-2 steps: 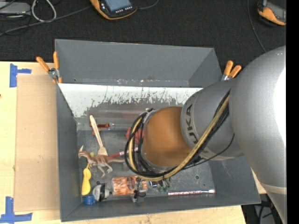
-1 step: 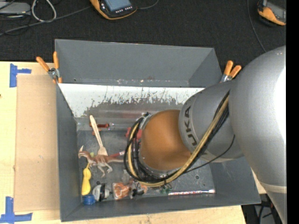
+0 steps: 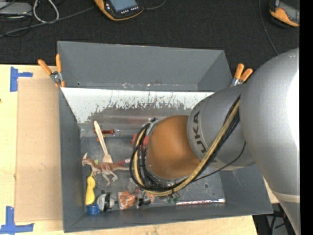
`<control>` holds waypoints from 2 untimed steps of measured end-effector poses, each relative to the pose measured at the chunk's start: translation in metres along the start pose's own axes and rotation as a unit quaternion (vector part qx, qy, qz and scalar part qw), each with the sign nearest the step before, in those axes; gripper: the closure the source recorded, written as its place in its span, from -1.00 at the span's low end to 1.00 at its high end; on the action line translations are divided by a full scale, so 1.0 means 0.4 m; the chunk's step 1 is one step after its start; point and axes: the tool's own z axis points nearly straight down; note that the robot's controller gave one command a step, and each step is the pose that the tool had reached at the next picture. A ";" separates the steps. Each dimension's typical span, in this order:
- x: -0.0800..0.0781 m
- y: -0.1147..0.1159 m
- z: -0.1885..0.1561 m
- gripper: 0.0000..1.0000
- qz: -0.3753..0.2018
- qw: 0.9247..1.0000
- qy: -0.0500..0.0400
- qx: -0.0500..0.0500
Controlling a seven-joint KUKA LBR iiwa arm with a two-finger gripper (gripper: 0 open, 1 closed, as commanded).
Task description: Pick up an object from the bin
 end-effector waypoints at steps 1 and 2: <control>0.009 -0.013 -0.167 1.00 -0.012 1.000 0.003 0.000; -0.017 -0.009 -0.396 1.00 -0.073 0.997 0.005 -0.001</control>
Offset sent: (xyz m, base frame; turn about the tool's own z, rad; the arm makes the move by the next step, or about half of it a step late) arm 0.0129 0.0002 0.1967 -0.1961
